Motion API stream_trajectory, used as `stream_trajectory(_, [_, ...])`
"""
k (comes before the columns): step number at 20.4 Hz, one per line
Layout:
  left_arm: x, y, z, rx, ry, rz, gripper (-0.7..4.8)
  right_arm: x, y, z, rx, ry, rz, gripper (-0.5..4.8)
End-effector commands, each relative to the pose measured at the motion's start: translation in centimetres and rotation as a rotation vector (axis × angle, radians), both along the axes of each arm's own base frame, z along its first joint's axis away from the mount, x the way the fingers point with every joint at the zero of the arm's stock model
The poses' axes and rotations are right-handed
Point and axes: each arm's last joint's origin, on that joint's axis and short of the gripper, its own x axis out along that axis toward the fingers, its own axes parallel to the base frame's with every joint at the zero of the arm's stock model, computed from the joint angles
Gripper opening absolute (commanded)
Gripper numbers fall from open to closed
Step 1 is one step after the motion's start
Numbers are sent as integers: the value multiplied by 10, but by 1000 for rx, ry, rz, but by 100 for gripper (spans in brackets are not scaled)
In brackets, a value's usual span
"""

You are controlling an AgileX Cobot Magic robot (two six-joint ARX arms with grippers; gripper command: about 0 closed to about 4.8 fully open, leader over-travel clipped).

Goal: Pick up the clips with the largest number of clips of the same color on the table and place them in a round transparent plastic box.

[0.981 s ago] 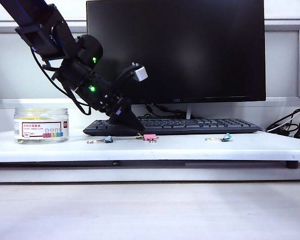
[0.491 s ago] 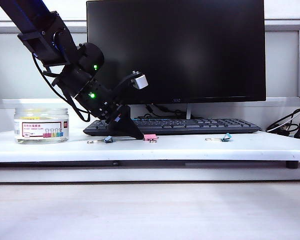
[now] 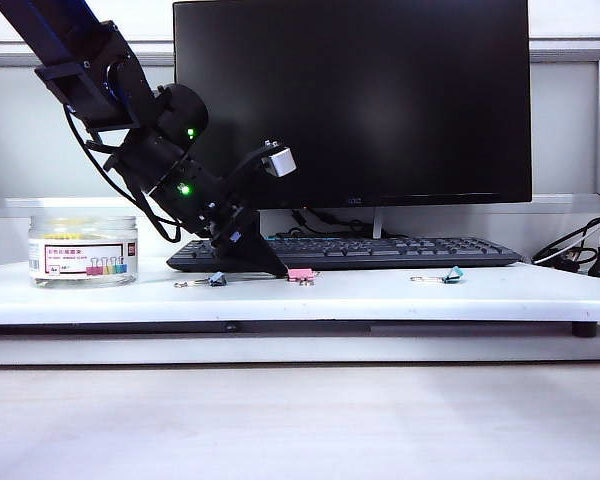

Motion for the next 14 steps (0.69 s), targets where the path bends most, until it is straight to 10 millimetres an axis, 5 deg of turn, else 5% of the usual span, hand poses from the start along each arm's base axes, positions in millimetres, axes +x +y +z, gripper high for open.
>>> stream_trajectory(1, [0,0,1,3,28,24,73,-1,0,3,2,-18,-2,63])
stream_trajectory(7, [3,-1,27,-36,0,60,22,-1,0,3,2,-18,-1,63])
stream_trajectory(14, [-18,16,84,39,-48,228,21,-1,0,3,1,-18,-1,63])
